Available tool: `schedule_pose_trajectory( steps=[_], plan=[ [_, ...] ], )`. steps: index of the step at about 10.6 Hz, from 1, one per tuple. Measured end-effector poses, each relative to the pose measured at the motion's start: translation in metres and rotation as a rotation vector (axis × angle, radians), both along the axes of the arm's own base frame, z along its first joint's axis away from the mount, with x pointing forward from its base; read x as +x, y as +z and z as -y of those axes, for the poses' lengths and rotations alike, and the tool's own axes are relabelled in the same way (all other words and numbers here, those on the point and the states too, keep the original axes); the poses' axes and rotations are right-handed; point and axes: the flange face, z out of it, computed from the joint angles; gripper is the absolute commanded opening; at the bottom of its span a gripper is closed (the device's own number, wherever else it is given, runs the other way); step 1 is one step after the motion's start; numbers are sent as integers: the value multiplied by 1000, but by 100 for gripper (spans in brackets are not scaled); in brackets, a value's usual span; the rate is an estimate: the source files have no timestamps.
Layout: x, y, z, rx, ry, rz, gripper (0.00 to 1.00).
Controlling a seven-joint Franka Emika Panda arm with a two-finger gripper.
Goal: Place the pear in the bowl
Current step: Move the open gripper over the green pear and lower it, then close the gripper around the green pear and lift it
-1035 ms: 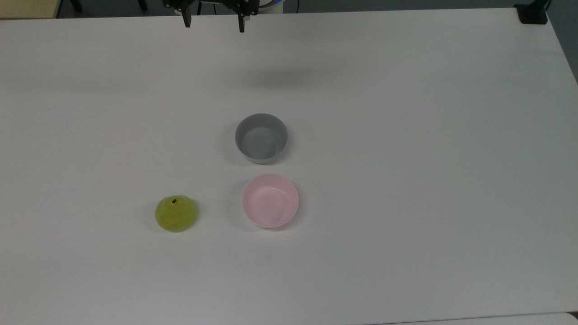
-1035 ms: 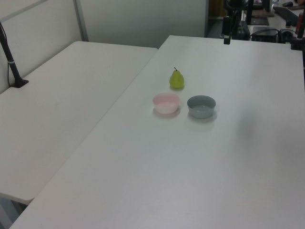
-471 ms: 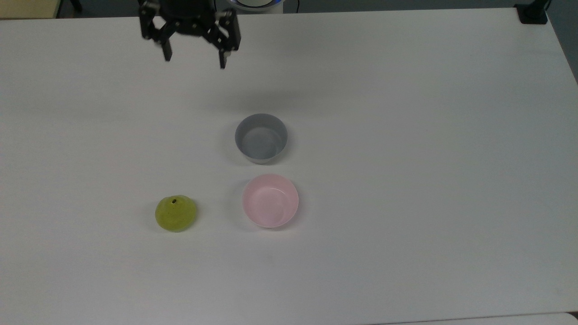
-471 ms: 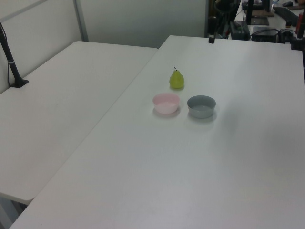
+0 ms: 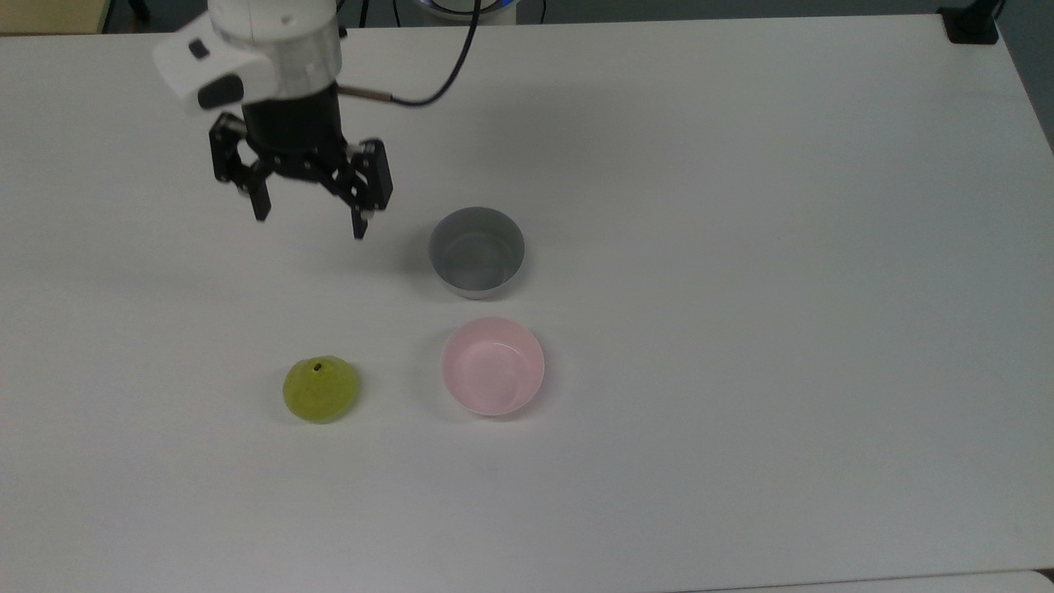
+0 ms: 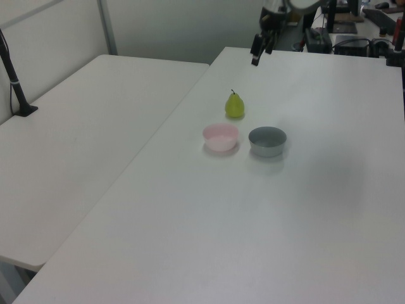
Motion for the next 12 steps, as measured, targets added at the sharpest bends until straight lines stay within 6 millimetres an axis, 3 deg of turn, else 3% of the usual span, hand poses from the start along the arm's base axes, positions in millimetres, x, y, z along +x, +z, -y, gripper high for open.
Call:
schedule_pose_trajectory(
  steps=[5, 12],
  plan=[
    [47, -92, 1, -26, 20, 125, 100],
    [62, -170, 18, -70, 33, 142, 100]
  ],
)
